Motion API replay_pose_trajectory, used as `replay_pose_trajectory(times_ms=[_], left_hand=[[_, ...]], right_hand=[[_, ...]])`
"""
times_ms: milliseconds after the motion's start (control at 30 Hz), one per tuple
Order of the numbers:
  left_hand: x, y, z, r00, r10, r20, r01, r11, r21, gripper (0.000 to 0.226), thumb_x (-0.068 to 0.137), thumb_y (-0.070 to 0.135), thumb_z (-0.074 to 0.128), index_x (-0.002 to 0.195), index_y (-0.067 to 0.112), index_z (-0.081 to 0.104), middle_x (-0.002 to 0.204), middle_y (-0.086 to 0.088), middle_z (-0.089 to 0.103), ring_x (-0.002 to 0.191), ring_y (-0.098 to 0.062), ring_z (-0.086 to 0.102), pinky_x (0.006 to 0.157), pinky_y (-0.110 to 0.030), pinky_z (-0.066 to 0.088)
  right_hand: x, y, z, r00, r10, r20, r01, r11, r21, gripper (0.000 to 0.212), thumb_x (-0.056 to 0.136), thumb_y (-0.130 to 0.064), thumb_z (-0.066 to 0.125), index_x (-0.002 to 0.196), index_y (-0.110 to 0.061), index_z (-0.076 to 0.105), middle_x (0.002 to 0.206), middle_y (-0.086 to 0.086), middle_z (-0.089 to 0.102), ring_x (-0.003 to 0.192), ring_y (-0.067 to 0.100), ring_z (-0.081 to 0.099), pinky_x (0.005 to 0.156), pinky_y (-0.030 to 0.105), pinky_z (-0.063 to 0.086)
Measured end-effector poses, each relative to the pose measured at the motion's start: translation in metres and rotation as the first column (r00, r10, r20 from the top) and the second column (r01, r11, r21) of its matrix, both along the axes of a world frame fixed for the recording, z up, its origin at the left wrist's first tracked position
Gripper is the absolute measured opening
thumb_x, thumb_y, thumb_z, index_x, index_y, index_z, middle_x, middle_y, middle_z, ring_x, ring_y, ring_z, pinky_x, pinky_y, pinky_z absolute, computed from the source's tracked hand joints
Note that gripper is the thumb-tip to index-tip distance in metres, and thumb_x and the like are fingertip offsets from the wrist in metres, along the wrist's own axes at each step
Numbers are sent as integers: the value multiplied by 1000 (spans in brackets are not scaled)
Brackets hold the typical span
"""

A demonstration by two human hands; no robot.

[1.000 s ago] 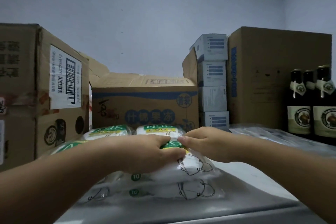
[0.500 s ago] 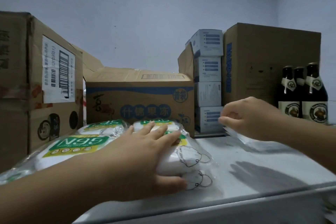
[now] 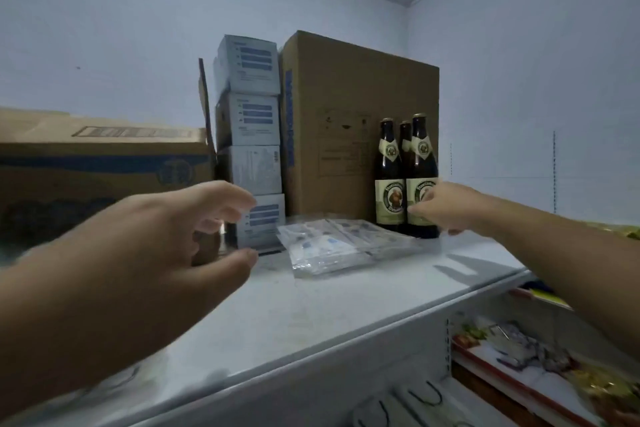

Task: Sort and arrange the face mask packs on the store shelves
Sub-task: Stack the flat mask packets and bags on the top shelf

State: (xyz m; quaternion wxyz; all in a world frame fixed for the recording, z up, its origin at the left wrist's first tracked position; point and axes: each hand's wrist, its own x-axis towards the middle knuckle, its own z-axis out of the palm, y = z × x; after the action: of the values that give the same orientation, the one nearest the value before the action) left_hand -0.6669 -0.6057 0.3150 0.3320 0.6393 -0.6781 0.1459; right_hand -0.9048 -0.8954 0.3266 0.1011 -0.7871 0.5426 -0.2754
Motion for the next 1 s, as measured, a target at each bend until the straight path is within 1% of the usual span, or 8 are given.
replay_pose_trajectory(times_ms=[100, 233, 400, 500, 600, 767, 867, 1000], left_hand=[[-37, -39, 8, 989, 142, 51, -148, 974, 170, 65, 56, 86, 38, 118, 66, 36, 102, 31, 59, 86, 8, 59, 70, -15, 46], [-48, -131, 14, 874, 464, 143, -481, 785, 390, 60, 89, 56, 48, 140, 25, 42, 124, 1, 59, 103, -15, 59, 83, -24, 48], [-35, -216, 7, 798, 603, -22, -449, 618, 645, 34, 95, 45, 48, 87, 13, 55, 79, -5, 58, 69, -23, 63, 56, -28, 56], [-33, -243, -6, 755, 634, -167, -452, 687, 569, 29, 85, 44, 62, 74, 20, 50, 75, -2, 56, 64, -16, 56, 55, -23, 46], [-26, -244, -12, 680, 621, -389, -401, 760, 511, 27, 78, 42, 69, 77, 20, 53, 72, -2, 59, 58, -14, 56, 43, -16, 41], [-21, -235, -16, 545, 538, -643, -298, 841, 451, 26, 85, 34, 65, 75, 13, 55, 58, -5, 44, 32, -14, 38, 38, -14, 32], [-20, -235, -13, 495, 502, -709, -231, 863, 450, 26, 87, 31, 65, 76, 14, 49, 66, -4, 37, 49, -15, 36, 46, -23, 32], [-10, -228, -5, 352, 417, -838, -23, 899, 438, 57, 89, 26, 64, 139, 13, 38, 131, -14, 47, 97, -26, 56, 80, -37, 44]], right_hand=[[-5, -38, -10, 1000, 18, 26, -23, 974, 226, 34, 89, -42, 60, 87, -8, 55, 67, 6, 52, 57, 20, 49, 57, 30, 46], [11, -74, -15, 994, 91, 64, -108, 926, 362, 34, 86, -38, 65, 96, -7, 54, 69, 8, 50, 52, 20, 44, 57, 30, 45], [35, -90, -11, 970, 235, 62, -240, 887, 394, 32, 88, -40, 64, 96, -11, 54, 76, 8, 55, 55, 16, 52, 52, 24, 45], [42, -88, -14, 945, 324, 35, -313, 875, 369, 36, 90, -41, 60, 113, -13, 54, 98, 6, 60, 81, 19, 58, 73, 28, 49], [44, -91, -17, 912, 399, 96, -406, 842, 356, 36, 91, -33, 62, 118, -10, 57, 129, 8, 55, 90, 21, 54, 75, 23, 46], [45, -98, -21, 903, 337, 265, -414, 848, 333, 20, 85, -23, 69, 94, -8, 59, 95, 6, 54, 69, 12, 44, 64, 25, 42], [41, -102, -23, 897, 278, 344, -409, 819, 404, 43, 83, -18, 71, 121, -6, 54, 107, 9, 48, 78, 18, 45, 62, 28, 39], [38, -103, -26, 909, 249, 336, -377, 834, 402, 18, 81, -17, 72, 85, -15, 55, 105, 6, 43, 84, 20, 43, 69, 28, 39]])
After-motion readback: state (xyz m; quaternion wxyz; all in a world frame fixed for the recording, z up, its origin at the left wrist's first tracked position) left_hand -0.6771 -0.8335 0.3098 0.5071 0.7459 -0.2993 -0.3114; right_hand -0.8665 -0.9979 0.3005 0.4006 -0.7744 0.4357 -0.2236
